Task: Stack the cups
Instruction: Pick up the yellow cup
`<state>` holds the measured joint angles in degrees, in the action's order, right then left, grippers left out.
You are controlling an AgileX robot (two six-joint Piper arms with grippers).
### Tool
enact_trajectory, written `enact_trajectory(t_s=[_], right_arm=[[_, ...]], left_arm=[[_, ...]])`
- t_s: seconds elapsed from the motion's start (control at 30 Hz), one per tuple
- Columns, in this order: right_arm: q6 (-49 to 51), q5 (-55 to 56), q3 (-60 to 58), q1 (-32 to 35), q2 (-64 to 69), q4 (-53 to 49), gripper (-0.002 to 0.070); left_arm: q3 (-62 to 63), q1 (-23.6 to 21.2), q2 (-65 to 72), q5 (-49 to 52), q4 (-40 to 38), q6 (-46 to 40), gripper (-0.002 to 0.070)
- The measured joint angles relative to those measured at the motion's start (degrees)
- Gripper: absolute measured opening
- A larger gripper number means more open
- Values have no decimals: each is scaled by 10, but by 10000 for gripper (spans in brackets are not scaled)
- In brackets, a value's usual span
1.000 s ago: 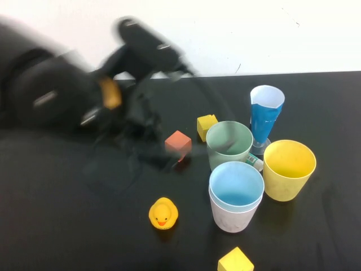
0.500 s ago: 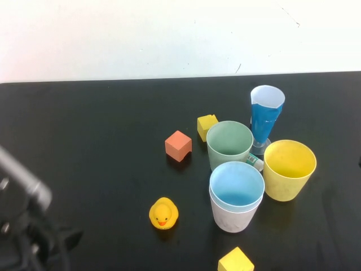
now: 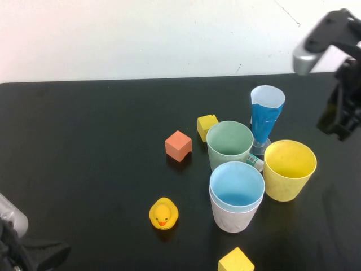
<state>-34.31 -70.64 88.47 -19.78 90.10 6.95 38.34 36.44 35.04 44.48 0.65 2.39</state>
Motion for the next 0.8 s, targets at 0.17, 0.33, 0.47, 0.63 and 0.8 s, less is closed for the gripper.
enact_trajectory(t_s=[0.17, 0.33, 0.47, 0.63, 0.8], right_arm=[[7, 0, 25, 0, 54, -5, 46], [3, 0, 25, 0, 87, -6, 284], [3, 0, 26, 0, 105, -6, 442], [3, 1, 26, 0, 136, -6, 458], [5, 2, 27, 0, 173, -10, 340]], left_arm=[[0, 0, 0, 1, 4, -1, -1], [0, 0, 0, 7, 14, -4, -1], [0, 0, 0, 8, 23, -4, -1], [0, 0, 0, 8, 25, -4, -1], [0, 0, 0, 8, 27, -3, -1]])
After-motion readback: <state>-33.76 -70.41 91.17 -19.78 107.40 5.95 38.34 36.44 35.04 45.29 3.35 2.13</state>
